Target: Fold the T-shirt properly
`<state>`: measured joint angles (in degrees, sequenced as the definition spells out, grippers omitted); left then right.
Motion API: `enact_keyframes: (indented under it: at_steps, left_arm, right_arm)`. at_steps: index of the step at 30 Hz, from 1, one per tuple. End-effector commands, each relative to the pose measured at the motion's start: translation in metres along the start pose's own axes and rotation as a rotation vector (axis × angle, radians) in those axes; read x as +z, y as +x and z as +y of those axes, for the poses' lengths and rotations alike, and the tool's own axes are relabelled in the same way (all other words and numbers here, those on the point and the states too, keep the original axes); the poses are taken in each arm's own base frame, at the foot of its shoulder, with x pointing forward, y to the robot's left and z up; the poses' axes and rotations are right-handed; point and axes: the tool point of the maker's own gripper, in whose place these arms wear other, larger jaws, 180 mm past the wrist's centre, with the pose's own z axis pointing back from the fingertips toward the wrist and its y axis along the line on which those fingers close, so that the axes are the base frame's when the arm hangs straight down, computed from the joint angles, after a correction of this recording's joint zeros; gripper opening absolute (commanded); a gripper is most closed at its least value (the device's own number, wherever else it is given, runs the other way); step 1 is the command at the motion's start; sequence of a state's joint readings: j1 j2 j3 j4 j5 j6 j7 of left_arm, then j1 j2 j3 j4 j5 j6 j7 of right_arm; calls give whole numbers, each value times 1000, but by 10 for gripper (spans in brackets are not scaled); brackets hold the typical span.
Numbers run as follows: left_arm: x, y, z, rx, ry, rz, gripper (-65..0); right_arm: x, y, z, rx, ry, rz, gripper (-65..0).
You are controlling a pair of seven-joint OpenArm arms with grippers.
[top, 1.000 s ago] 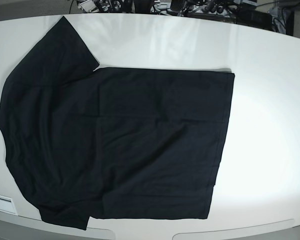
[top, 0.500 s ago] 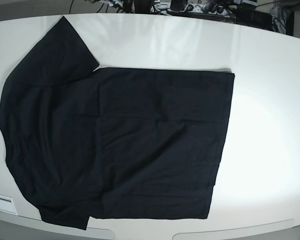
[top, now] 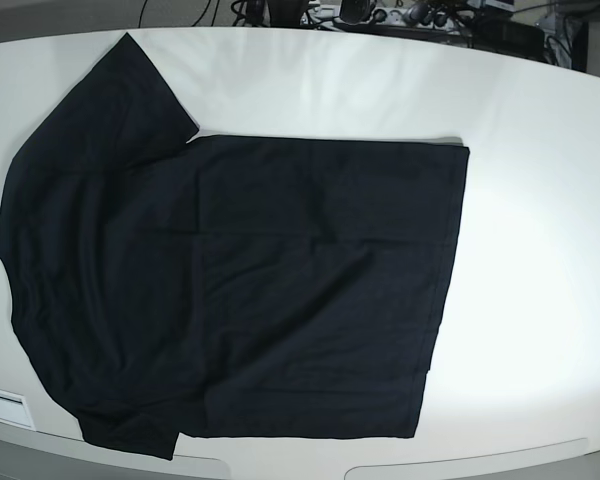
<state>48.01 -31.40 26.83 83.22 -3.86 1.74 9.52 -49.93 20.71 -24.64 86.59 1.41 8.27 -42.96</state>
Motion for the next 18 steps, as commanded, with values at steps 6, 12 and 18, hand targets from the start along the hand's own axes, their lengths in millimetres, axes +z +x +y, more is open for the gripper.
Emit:
enact_keyframes:
  at_steps: [6,12,18]
  left_arm:
    - [67,35,8,-147,5,-99,-650]
    - [115,79,37,-219,85,-162,-650]
    - [153,133,71,-247,212,-295,-650]
  right_arm:
    - [83,3,8,52,-87,-156,-650]
    - [154,21,1,93,-252,-278,-650]
    - [196,52,-29,99,-432,-406,-650]
